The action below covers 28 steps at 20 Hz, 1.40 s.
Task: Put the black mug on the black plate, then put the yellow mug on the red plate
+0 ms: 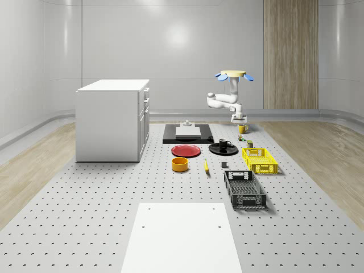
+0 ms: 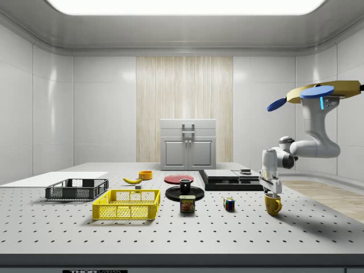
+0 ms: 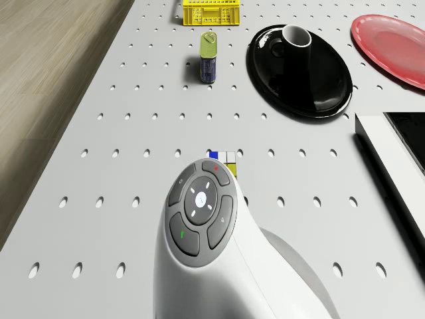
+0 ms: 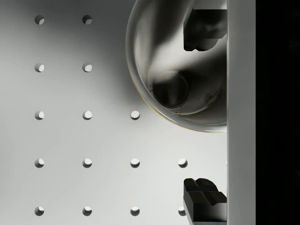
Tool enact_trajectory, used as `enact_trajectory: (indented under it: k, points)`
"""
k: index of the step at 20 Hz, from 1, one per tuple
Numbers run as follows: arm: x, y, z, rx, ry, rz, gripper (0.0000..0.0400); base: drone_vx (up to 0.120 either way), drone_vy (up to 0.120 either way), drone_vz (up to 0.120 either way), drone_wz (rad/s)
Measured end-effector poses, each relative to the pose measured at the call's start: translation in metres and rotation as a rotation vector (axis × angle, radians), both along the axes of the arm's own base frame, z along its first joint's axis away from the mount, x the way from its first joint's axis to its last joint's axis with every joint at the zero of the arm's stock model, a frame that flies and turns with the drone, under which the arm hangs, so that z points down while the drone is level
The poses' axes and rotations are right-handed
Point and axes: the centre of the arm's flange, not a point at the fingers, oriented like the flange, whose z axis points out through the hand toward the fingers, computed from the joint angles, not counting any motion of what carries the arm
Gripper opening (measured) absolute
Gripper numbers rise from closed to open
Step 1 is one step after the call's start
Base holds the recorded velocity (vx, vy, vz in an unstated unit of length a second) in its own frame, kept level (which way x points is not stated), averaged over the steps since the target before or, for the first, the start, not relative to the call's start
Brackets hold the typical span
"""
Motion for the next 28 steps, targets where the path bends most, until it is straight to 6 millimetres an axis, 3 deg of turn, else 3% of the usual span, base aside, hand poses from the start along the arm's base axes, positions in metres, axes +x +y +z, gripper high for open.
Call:
enact_trajectory:
  k: [28]
  points:
    - [0.014, 0.004, 0.011, 0.0, 0.0, 0.0, 0.04, 0.0, 0.0, 0.0, 0.0]
